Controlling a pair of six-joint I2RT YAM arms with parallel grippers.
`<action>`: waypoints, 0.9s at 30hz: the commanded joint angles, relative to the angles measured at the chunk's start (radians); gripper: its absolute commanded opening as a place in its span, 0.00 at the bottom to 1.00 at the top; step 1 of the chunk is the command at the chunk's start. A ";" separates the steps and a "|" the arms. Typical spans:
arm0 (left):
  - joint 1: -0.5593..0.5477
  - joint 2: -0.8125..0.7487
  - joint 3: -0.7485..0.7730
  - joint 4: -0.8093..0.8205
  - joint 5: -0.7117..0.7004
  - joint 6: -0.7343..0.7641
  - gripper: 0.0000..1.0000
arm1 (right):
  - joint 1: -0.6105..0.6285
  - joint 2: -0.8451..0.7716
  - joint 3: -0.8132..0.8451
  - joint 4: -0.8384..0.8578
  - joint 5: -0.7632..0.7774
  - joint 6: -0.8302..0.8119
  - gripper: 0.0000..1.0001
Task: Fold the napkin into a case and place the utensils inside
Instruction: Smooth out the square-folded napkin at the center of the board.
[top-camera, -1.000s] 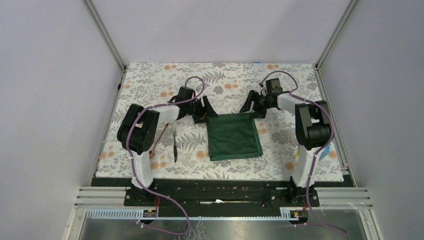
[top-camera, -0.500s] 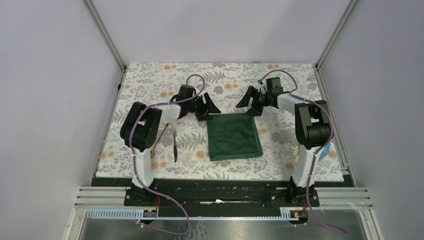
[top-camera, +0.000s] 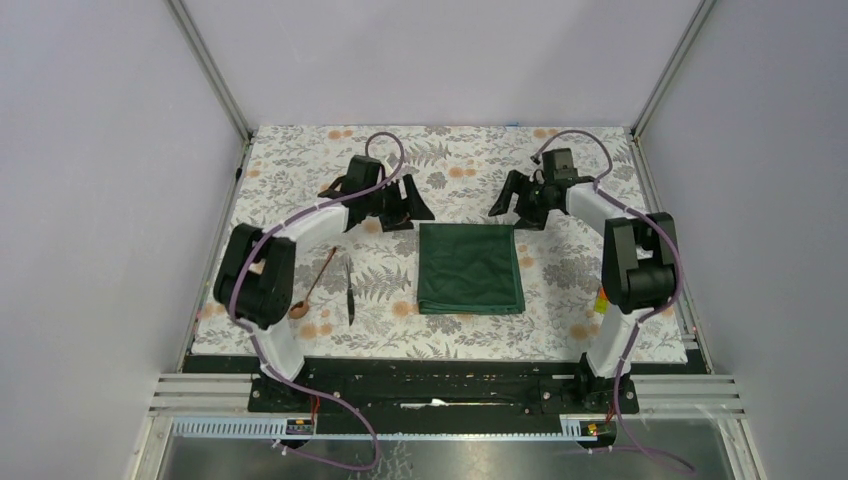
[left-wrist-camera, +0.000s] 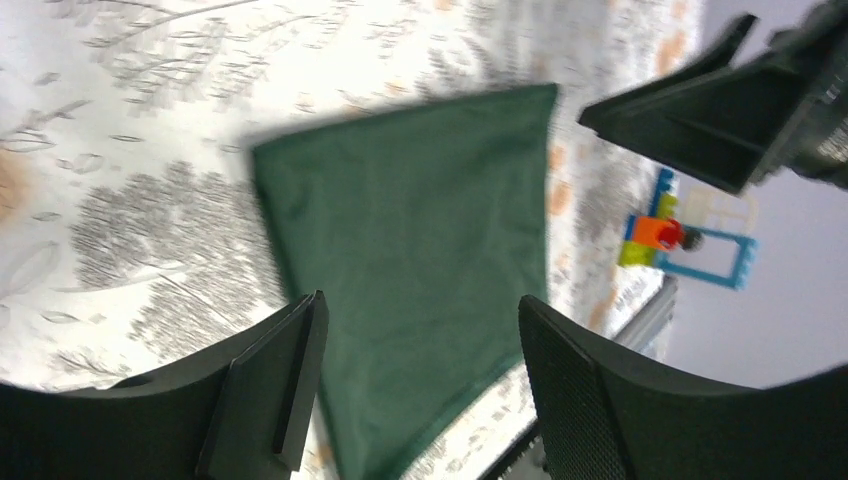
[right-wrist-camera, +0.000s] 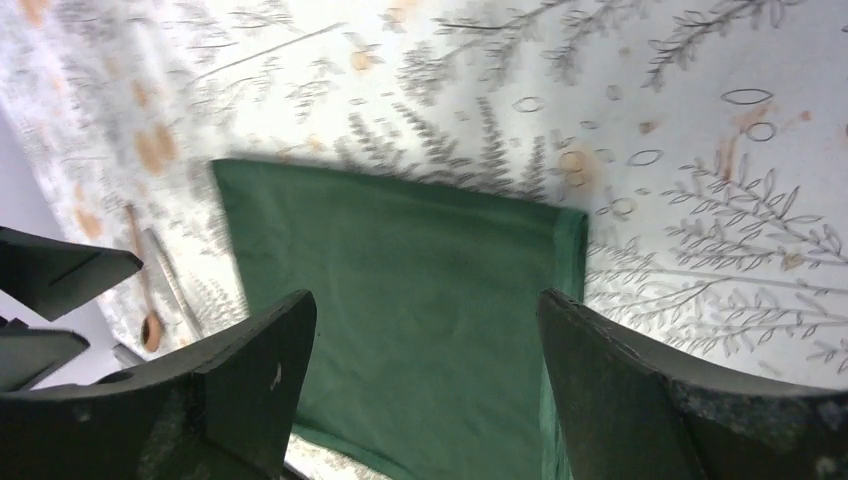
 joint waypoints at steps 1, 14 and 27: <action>-0.055 -0.189 -0.078 0.013 0.054 0.020 0.75 | 0.036 -0.156 0.002 -0.037 -0.060 -0.010 0.89; -0.137 -0.349 -0.539 0.460 0.183 -0.140 0.66 | 0.328 0.035 -0.099 0.617 -0.435 0.493 0.92; -0.174 -0.312 -0.627 0.495 0.165 -0.099 0.63 | 0.368 0.181 -0.215 0.897 -0.489 0.652 0.85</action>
